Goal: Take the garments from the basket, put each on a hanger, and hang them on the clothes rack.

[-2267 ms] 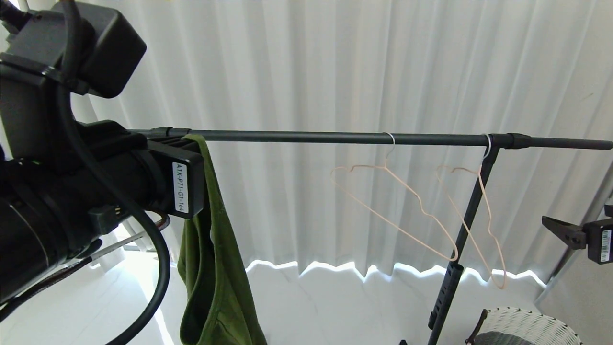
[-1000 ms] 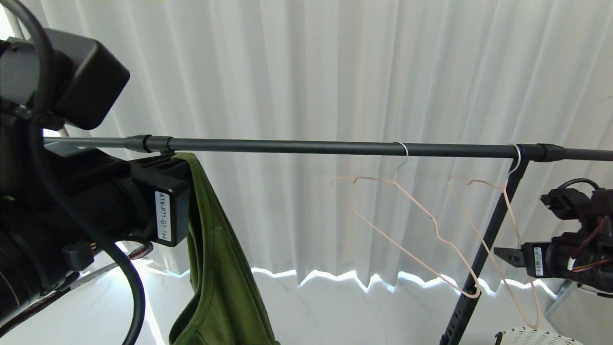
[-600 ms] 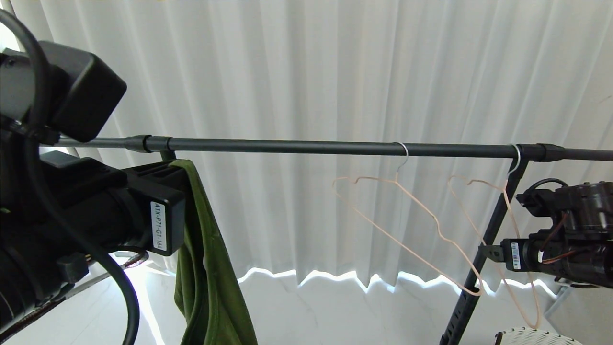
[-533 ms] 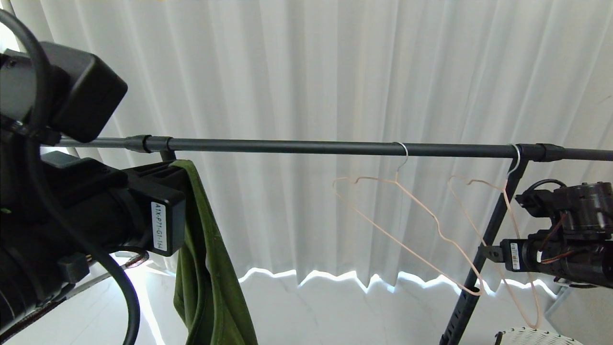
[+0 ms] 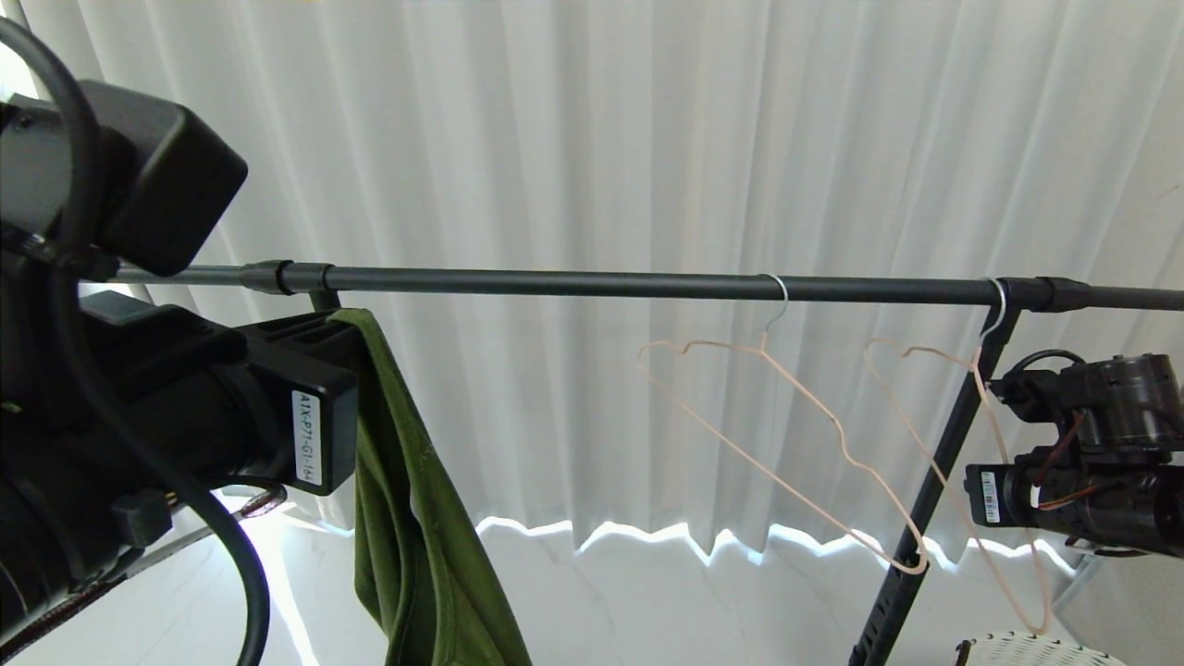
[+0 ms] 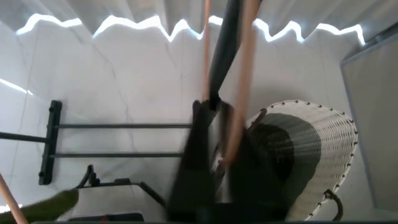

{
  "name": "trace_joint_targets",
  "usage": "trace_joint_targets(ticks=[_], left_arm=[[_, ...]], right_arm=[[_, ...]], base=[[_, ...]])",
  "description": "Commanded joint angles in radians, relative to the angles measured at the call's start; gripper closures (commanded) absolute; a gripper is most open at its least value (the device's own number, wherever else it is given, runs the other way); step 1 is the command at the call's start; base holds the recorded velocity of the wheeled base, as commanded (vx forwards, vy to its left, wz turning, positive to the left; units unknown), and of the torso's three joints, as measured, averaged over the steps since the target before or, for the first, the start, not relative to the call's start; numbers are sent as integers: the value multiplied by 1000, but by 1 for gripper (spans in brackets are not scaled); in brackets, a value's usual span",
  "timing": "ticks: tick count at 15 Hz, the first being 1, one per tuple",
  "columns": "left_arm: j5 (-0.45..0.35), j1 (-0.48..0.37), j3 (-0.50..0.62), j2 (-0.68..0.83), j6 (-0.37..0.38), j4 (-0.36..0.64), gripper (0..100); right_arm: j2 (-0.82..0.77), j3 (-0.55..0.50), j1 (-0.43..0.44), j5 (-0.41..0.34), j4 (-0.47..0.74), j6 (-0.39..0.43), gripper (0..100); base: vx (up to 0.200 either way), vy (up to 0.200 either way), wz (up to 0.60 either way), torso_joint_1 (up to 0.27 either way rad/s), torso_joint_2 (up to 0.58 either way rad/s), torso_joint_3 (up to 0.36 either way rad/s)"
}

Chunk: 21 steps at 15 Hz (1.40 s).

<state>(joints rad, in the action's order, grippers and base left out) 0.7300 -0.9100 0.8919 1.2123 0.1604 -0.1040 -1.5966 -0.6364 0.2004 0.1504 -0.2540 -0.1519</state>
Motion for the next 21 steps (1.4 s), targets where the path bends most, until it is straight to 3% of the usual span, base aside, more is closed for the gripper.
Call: trace_joint_targets(ticks=[1, 14, 16, 18, 21], left_arm=[[0, 0, 1, 1, 1, 0, 100], [0, 0, -7, -2, 10, 0, 100], [6, 2, -14, -2, 16, 0, 100], [68, 3, -34, -2, 45, 0, 100], [75, 3, -48, -14, 47, 0, 100]], right_arm=[[9, 0, 1, 0, -1, 0, 100], [207, 27, 22, 1, -10, 6, 100], [284, 87, 36, 1, -1, 12, 100], [340, 156, 36, 1, 4, 31, 100], [422, 222, 39, 1, 9, 45, 100]], base=[[0, 0, 0, 0, 0, 0], [0, 0, 0, 0, 0, 0], [0, 0, 0, 0, 0, 0], [-200, 0, 0, 2, -2, 5], [-200, 0, 0, 9, 10, 2]])
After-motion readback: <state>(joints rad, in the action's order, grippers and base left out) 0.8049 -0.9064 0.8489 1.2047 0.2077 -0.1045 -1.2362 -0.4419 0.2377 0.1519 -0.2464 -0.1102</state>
